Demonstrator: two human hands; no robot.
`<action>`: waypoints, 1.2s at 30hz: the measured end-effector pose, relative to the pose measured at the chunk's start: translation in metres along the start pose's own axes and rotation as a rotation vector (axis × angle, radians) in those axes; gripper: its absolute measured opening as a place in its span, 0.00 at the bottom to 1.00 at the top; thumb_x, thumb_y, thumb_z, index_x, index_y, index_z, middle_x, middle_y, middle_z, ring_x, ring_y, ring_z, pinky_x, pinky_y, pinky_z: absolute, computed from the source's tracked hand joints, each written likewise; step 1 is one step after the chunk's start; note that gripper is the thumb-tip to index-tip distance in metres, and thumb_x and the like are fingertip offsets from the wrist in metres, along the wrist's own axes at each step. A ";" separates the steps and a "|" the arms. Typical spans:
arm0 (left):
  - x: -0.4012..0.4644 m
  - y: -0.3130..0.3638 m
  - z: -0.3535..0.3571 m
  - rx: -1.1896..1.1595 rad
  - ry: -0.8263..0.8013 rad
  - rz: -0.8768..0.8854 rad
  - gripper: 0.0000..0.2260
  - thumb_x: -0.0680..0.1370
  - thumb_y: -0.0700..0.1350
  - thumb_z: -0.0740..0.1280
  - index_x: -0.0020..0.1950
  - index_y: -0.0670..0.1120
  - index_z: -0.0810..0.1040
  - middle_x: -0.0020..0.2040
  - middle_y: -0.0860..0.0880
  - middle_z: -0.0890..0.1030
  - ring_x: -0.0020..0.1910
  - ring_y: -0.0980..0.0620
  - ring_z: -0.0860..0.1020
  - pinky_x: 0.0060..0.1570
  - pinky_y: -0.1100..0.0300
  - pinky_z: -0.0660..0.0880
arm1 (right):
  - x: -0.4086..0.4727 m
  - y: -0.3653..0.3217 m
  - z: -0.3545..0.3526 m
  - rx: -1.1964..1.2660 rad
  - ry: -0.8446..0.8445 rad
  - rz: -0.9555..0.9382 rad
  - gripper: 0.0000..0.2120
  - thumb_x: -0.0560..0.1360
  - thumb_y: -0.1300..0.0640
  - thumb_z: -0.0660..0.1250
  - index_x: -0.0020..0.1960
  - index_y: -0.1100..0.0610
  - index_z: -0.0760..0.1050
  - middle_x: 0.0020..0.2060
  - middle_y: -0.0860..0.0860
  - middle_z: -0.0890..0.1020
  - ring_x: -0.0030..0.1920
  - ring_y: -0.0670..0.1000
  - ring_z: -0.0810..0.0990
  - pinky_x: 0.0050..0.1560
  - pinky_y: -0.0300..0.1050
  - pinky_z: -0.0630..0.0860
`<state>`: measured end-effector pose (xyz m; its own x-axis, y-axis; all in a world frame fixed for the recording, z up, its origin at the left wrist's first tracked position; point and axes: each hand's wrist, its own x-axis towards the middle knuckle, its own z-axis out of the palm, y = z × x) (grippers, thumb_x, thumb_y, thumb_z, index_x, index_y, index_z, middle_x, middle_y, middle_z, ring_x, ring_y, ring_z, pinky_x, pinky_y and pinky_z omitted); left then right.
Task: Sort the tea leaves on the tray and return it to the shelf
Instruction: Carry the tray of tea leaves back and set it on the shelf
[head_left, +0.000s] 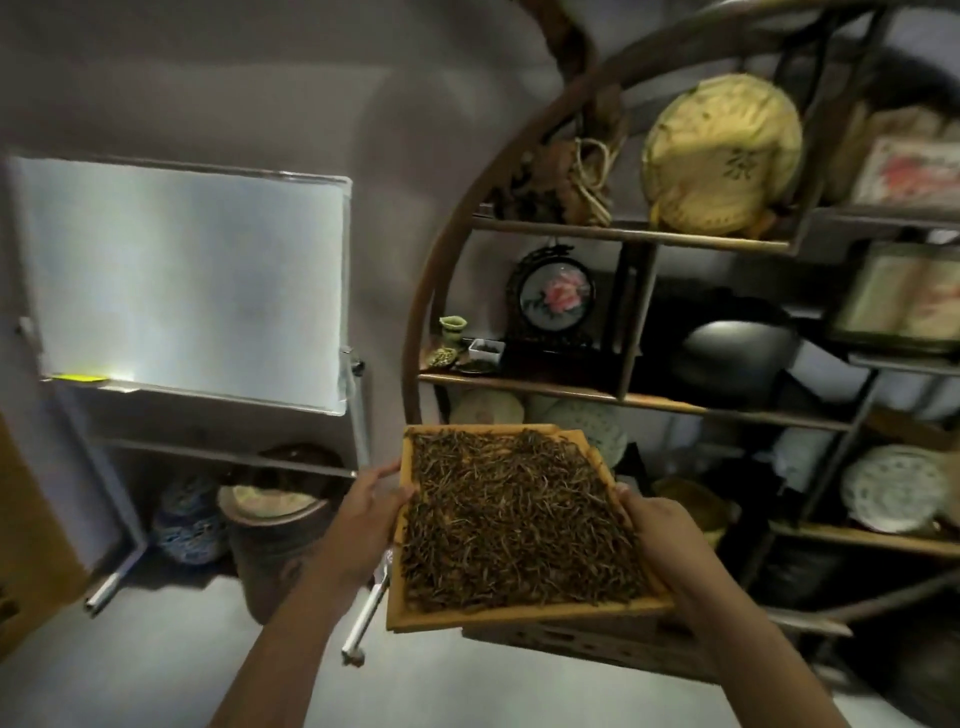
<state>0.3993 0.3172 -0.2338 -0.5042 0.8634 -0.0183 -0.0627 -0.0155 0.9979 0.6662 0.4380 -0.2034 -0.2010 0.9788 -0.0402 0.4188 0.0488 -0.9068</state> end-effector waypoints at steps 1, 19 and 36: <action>0.011 -0.001 0.007 0.000 -0.017 -0.003 0.11 0.80 0.46 0.65 0.63 0.52 0.75 0.50 0.45 0.84 0.44 0.51 0.85 0.37 0.59 0.79 | 0.005 0.002 -0.003 0.002 0.016 0.020 0.21 0.80 0.47 0.57 0.34 0.54 0.78 0.33 0.46 0.79 0.37 0.43 0.75 0.30 0.36 0.66; 0.276 -0.032 0.115 0.090 -0.085 -0.050 0.06 0.81 0.48 0.65 0.57 0.51 0.74 0.50 0.44 0.84 0.46 0.46 0.84 0.45 0.49 0.79 | 0.256 0.038 0.003 0.104 0.134 0.123 0.23 0.81 0.47 0.56 0.37 0.57 0.81 0.31 0.48 0.83 0.37 0.46 0.80 0.31 0.41 0.70; 0.500 -0.107 0.158 -0.022 -0.190 -0.218 0.11 0.83 0.41 0.61 0.61 0.51 0.78 0.37 0.55 0.86 0.32 0.53 0.82 0.33 0.67 0.78 | 0.469 0.086 0.048 0.179 0.164 0.300 0.25 0.80 0.48 0.57 0.43 0.68 0.81 0.40 0.63 0.85 0.44 0.61 0.83 0.44 0.53 0.77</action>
<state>0.2900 0.8301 -0.3402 -0.3067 0.9263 -0.2187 -0.1722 0.1719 0.9699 0.5654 0.8912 -0.3207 0.0572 0.9639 -0.2602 0.2732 -0.2657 -0.9245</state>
